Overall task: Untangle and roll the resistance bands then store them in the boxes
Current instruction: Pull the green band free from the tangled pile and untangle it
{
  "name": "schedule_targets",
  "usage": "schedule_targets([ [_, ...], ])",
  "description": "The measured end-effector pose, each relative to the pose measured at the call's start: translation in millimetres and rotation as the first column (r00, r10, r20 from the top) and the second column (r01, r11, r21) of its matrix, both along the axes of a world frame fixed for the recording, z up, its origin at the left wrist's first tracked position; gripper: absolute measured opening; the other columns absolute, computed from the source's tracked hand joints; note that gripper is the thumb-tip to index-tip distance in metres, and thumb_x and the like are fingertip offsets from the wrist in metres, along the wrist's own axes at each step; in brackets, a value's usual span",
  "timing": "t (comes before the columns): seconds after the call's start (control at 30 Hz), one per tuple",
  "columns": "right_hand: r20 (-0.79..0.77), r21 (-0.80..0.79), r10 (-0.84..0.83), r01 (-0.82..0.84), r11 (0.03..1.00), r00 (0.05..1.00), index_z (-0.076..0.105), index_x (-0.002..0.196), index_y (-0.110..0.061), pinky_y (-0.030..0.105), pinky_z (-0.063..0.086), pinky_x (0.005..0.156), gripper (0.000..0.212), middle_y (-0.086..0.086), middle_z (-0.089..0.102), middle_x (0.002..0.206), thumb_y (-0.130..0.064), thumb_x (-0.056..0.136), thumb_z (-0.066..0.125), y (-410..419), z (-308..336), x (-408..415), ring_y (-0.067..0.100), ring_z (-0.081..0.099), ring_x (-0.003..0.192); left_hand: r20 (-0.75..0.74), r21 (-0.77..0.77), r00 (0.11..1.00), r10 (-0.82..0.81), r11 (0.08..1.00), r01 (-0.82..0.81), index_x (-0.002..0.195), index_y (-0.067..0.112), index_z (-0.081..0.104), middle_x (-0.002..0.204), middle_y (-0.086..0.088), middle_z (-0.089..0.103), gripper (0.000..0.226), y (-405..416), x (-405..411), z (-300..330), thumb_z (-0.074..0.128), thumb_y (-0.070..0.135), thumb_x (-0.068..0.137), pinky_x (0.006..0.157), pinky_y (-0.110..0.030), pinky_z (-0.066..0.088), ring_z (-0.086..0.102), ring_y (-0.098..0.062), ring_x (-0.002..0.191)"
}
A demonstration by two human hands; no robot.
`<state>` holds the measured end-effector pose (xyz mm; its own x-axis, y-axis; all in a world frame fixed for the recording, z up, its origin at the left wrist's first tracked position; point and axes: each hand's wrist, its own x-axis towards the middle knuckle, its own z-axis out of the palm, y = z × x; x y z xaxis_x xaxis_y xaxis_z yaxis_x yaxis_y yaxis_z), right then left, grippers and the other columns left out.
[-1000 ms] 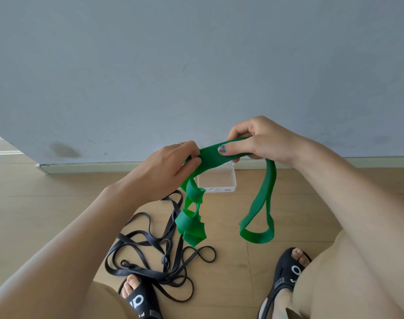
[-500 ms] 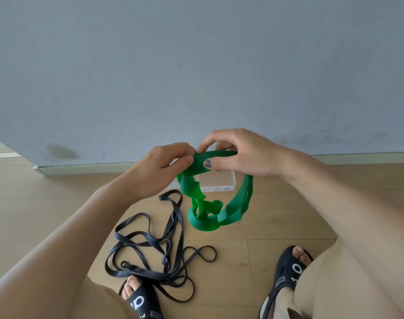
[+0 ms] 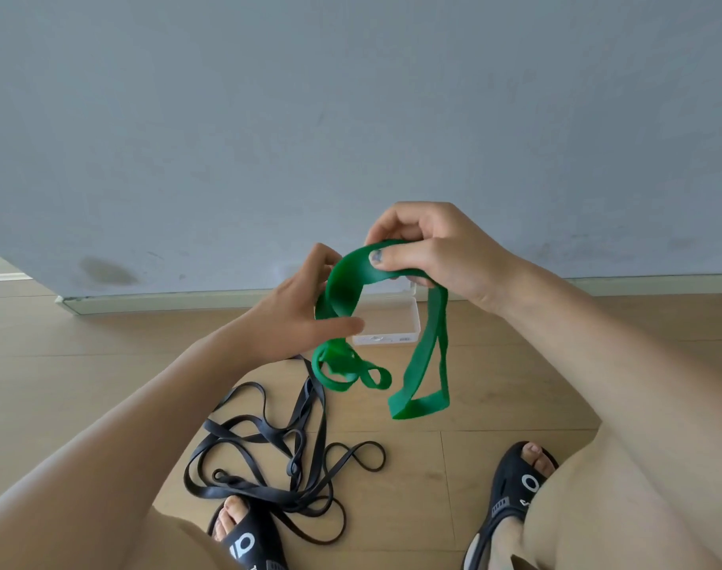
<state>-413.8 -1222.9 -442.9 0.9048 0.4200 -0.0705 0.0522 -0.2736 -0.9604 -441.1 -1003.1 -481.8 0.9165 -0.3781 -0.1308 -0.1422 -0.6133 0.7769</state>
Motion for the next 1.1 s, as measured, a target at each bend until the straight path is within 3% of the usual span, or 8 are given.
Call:
schedule_targets([
  [0.1, -0.016, -0.005, -0.005, 0.005, 1.000, 1.000, 0.068, 0.094, -0.005, 0.019, 0.036, 0.050, 0.002, 0.012, 0.064, 0.078, -0.003, 0.094, 0.068, -0.2, 0.7, -0.8, 0.016, 0.049, 0.062, -0.060, -0.216, 0.995, 0.085, 0.972, -0.096, 0.110, 0.009, 0.042, 0.109, -0.002, 0.066, 0.031, 0.7, 3.5, -0.1, 0.069, 0.015, 0.096, 0.084, -0.024, 0.055, 0.071, -0.009, 0.099],
  [0.23, -0.026, -0.030, -0.014, 0.013, 0.999, 1.000, 0.068, 0.090, -0.007, 0.015, 0.037, 0.049, 0.005, 0.011, 0.061, 0.076, -0.005, 0.094, 0.069, 1.2, 0.0, -0.7, 0.017, 0.050, 0.065, -0.038, -0.147, 0.998, 0.043, 0.988, -0.048, 0.102, 0.009, 0.061, 0.104, 0.001, 0.078, 0.008, 3.7, 7.6, -5.4, 0.062, 0.017, 0.101, 0.098, -0.038, 0.054, 0.073, -0.011, 0.105],
  [0.47, -0.071, 0.102, -0.050, 0.057, 0.993, 0.996, 0.065, 0.085, -0.008, 0.016, 0.032, 0.045, 0.012, -0.001, 0.055, 0.063, -0.002, 0.096, 0.066, 0.6, 0.6, 1.4, 0.006, 0.047, 0.050, -0.083, -0.166, 0.994, 0.070, 0.983, -0.083, 0.109, 0.016, 0.062, 0.108, 0.005, 0.075, 0.013, -4.3, 8.2, -13.9, 0.063, 0.011, 0.097, 0.098, -0.041, 0.057, 0.074, -0.012, 0.101],
  [0.57, -0.092, 0.172, -0.056, 0.072, 0.982, 0.994, 0.065, 0.086, -0.008, 0.022, 0.025, 0.045, 0.012, 0.003, 0.054, 0.065, -0.003, 0.097, 0.064, 4.6, 0.6, 1.2, 0.008, 0.043, 0.045, -0.145, -0.035, 0.987, 0.067, 0.997, -0.073, 0.120, 0.026, 0.059, 0.114, 0.010, 0.070, 0.035, -9.1, 10.4, -31.3, 0.071, 0.031, 0.087, 0.103, -0.047, 0.053, 0.069, -0.009, 0.109],
  [0.73, -0.155, 0.340, -0.152, 0.198, 0.920, 0.976, 0.062, 0.082, -0.009, 0.025, 0.021, 0.044, 0.017, 0.008, 0.054, 0.067, -0.001, 0.097, 0.060, 5.7, 4.4, 7.9, 0.012, 0.034, 0.042, -0.370, 0.145, 0.911, -0.179, 0.958, 0.248, 0.155, 0.041, 0.022, 0.156, 0.022, 0.036, 0.098, -6.2, 2.3, -71.1, 0.079, 0.062, 0.078, 0.115, -0.029, 0.034, 0.037, -0.005, 0.140],
  [0.8, -0.172, 0.353, -0.143, 0.196, 0.915, 0.975, 0.061, 0.082, -0.009, 0.025, 0.021, 0.044, 0.018, 0.008, 0.053, 0.066, -0.001, 0.098, 0.059, 6.0, 3.2, 8.2, 0.013, 0.034, 0.042, -0.272, 0.117, 0.956, -0.111, 0.982, 0.148, 0.147, 0.037, 0.035, 0.142, 0.024, 0.046, 0.073, -7.4, 6.0, -87.3, 0.077, 0.047, 0.088, 0.100, -0.013, 0.037, 0.045, -0.005, 0.129],
  [0.87, -0.178, 0.364, -0.126, 0.184, 0.913, 0.976, 0.061, 0.083, -0.009, 0.025, 0.022, 0.043, 0.017, 0.010, 0.052, 0.068, -0.001, 0.098, 0.058, 7.0, 2.4, 7.1, 0.013, 0.034, 0.042, -0.189, 0.096, 0.982, -0.017, 0.995, 0.036, 0.131, 0.028, 0.051, 0.123, 0.021, 0.055, 0.051, -12.1, 12.4, -99.1, 0.077, 0.040, 0.089, 0.091, -0.016, 0.043, 0.055, -0.008, 0.114],
  [1.1, -0.199, 0.419, -0.131, 0.205, 0.885, 0.971, 0.061, 0.083, -0.009, 0.028, 0.019, 0.046, 0.017, 0.012, 0.051, 0.071, -0.002, 0.099, 0.058, 6.1, 4.4, 9.2, 0.013, 0.034, 0.042, -0.315, 0.183, 0.946, 0.077, 0.983, -0.019, 0.122, 0.030, 0.056, 0.105, 0.010, 0.066, 0.053, -9.9, 15.0, -132.5, 0.076, 0.040, 0.074, 0.093, -0.037, 0.056, 0.065, -0.016, 0.102],
])
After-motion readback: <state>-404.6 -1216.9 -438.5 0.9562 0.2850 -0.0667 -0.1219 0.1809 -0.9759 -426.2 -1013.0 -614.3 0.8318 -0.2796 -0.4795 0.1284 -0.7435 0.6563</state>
